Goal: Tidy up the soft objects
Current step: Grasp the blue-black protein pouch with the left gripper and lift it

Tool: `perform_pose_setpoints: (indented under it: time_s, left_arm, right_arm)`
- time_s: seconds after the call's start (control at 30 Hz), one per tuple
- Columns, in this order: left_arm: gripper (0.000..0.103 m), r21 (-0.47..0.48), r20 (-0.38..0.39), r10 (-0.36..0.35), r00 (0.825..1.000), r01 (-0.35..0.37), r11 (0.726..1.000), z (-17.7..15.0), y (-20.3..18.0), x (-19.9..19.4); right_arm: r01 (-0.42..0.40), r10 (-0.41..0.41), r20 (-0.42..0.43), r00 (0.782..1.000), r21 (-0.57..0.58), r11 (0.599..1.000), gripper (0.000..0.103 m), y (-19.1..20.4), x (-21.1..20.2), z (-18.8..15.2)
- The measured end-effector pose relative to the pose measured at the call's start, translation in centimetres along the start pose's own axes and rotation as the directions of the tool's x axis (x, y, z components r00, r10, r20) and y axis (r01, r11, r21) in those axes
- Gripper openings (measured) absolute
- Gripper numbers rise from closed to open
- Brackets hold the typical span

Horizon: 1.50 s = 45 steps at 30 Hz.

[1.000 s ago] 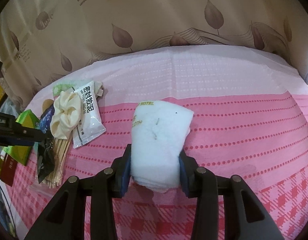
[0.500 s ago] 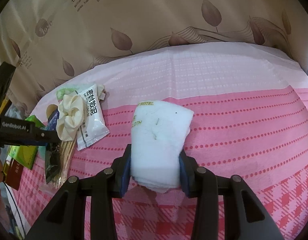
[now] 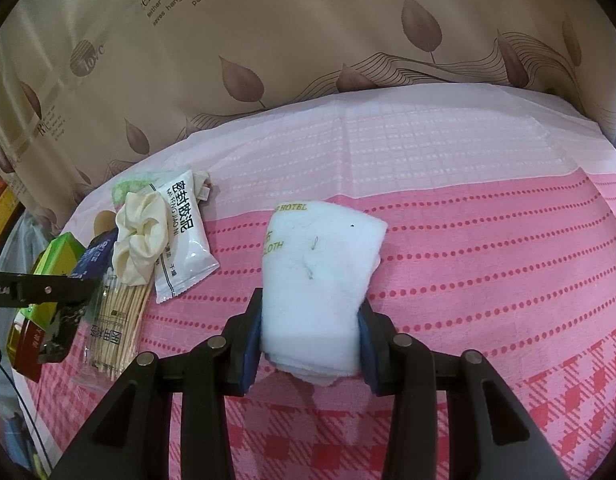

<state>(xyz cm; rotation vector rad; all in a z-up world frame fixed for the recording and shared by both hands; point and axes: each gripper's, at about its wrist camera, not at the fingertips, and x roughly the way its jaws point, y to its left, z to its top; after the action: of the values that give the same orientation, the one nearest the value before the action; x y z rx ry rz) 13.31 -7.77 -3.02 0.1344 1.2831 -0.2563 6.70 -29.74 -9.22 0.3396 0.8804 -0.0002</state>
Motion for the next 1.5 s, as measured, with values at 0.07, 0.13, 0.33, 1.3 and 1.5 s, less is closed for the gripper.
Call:
perform_pose_setpoints:
  time_s: [0.07, 0.13, 0.33, 1.3, 1.5]
  left_arm:
    - [0.04, 0.007, 0.005, 0.0, 1.0, 0.0, 1.0, -0.4, 0.1, -0.3]
    - [0.04, 0.019, 0.01, -0.005, 1.0, 0.005, 1.0, -1.2, 0.4, -0.9]
    - [0.04, 0.062, 0.008, 0.003, 1.0, -0.003, 0.998, -2.6, 0.4, -1.3]
    - [0.045, 0.085, 0.017, 0.027, 0.999, -0.028, 0.996, -4.7, 3.2, 3.5]
    - [0.047, 0.048, -0.005, 0.029, 1.0, -0.029, 0.998, -5.6, 4.3, 5.2]
  right_arm:
    - [0.0, 0.0, 0.0, 1.0, 0.0, 1.0, 0.039, 0.0, 0.0, 0.0]
    - [0.002, -0.002, -0.001, 1.0, -0.001, 1.0, 0.039, 0.0, 0.1, 0.0]
    - [0.006, -0.006, -0.001, 1.0, -0.004, 1.0, 0.039, -0.1, 0.1, 0.0]
    - [0.007, -0.007, -0.002, 1.0, -0.004, 1.0, 0.04, 0.0, 0.0, -0.1]
    - [0.006, -0.006, -0.002, 1.0, -0.005, 1.0, 0.041, 0.0, 0.0, -0.1]
